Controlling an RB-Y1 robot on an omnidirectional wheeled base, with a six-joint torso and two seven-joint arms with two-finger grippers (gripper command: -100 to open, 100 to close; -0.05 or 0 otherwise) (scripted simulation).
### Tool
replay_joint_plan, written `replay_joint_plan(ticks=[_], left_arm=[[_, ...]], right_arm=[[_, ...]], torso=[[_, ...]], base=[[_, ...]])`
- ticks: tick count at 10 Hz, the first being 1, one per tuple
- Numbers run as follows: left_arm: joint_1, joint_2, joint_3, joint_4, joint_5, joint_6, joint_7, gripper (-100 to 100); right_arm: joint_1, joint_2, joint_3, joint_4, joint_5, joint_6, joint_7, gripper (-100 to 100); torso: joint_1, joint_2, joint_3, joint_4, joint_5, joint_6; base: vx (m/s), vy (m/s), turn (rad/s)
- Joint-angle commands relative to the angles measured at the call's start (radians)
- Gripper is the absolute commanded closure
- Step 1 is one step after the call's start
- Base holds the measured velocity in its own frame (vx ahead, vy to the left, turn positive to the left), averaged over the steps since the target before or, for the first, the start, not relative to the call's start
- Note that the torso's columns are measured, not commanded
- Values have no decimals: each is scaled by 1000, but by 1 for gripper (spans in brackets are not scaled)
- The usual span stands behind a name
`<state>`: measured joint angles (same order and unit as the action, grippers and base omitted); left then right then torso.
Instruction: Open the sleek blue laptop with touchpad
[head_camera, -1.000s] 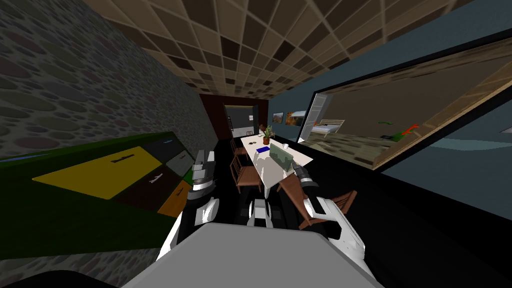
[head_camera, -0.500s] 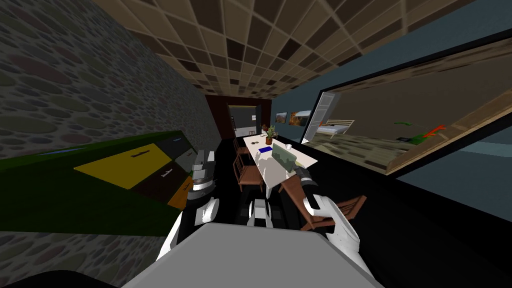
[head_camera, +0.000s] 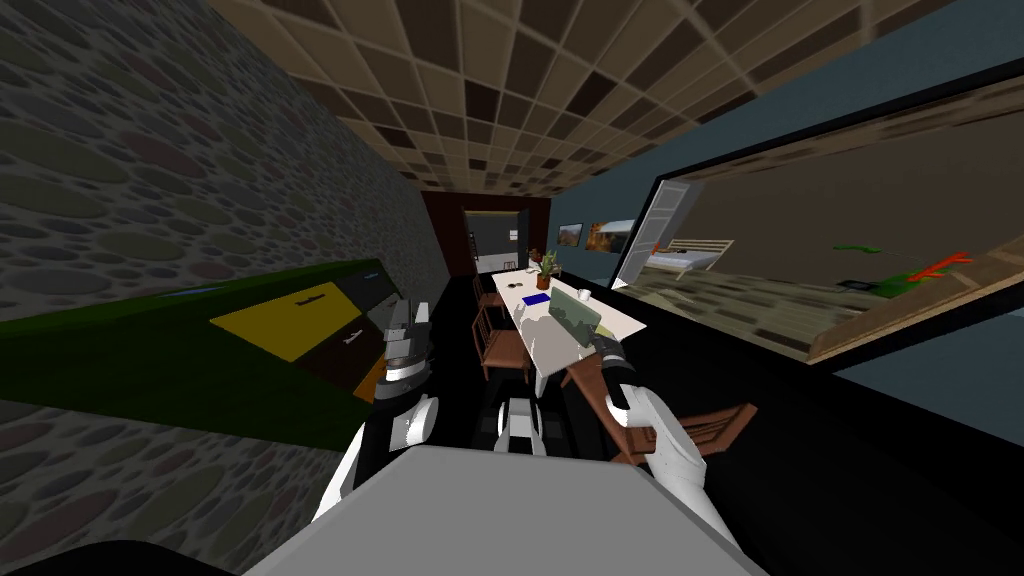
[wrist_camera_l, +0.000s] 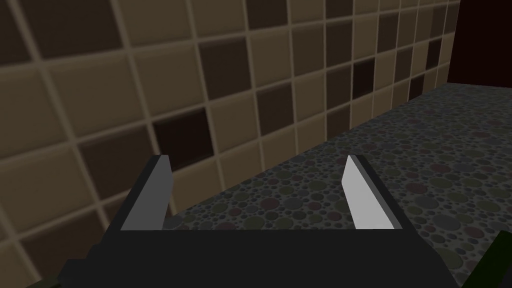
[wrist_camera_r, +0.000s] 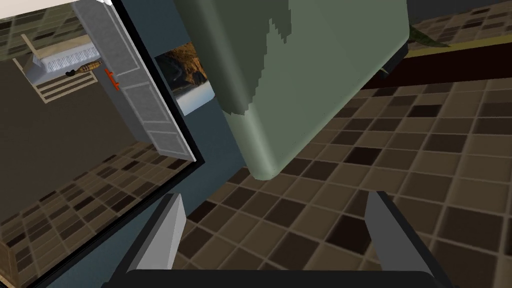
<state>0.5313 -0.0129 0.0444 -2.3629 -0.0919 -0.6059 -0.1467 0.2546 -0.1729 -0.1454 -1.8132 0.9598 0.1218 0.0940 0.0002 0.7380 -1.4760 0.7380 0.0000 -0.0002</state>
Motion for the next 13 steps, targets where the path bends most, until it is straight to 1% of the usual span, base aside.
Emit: replay_joint_plan(ticks=[1, 2, 3, 4, 5, 6, 7, 8, 9, 10, 11, 12, 13], left_arm=[[0, 0, 0, 0, 0, 0, 0, 0], [0, 0, 0, 0, 0, 0, 0, 0], [0, 0, 0, 0, 0, 0, 0, 0], [0, 0, 0, 0, 0, 0, 0, 0], [0, 0, 0, 0, 0, 0, 0, 0], [0, 0, 0, 0, 0, 0, 0, 0], [0, 0, 0, 0, 0, 0, 0, 0], [0, 0, 0, 0, 0, 0, 0, 0], [0, 0, 0, 0, 0, 0, 0, 0], [0, 0, 0, 0, 0, 0, 0, 0], [0, 0, 0, 0, 0, 0, 0, 0], [0, 0, 0, 0, 0, 0, 0, 0], [0, 0, 0, 0, 0, 0, 0, 0]], right_arm=[[-21, -5, -5, 45, 80, 66, 5, -100], [-21, -5, -5, 45, 108, 66, 5, -100], [-39, -4, -11, 80, 141, 104, 8, -100], [-39, -4, -11, 80, 168, 104, 8, -100], [-57, -4, -18, 116, 204, 142, 11, -100], [-57, -4, -18, 116, 222, 142, 11, -100], [-74, -3, -24, 152, 252, 179, 14, -100], [-74, -3, -24, 152, 284, 179, 14, -100], [-91, -3, -30, 187, 308, 215, 17, -100], [-91, -3, -30, 187, 340, 215, 17, -100], [-107, -3, -36, 221, 376, 250, 20, -100], [-107, -3, -36, 221, 394, 250, 20, -100], [-123, -4, -42, 254, 420, 283, 23, -100]], torso=[[0, 0, 0, 0, 0, 1], [0, 0, 0, 0, 0, 0], [0, 0, 0, 0, 0, 0], [0, 0, 0, 0, 0, 0], [0, 0, 0, 0, 0, 1], [0, 0, 0, 0, 0, 0], [0, 0, 0, 0, 0, 0], [0, 0, 0, 0, 0, 0], [0, 0, 0, 0, 0, 0], [0, 0, 0, 0, 0, 0], [0, 0, 0, 0, 0, 0], [0, 0, 0, 0, 0, 0], [0, 0, 0, 0, 0, 1]], base=[[-16, 13, 110], [-12, 10, 68], [-13, 12, 132], [-11, 7, 68], [-13, 11, 119], [-12, 8, 67], [-14, 11, 103], [-12, 8, 65], [-14, 9, 110], [-12, 10, 68], [-12, 13, 121], [-9, 9, 59], [-11, 12, 99]])
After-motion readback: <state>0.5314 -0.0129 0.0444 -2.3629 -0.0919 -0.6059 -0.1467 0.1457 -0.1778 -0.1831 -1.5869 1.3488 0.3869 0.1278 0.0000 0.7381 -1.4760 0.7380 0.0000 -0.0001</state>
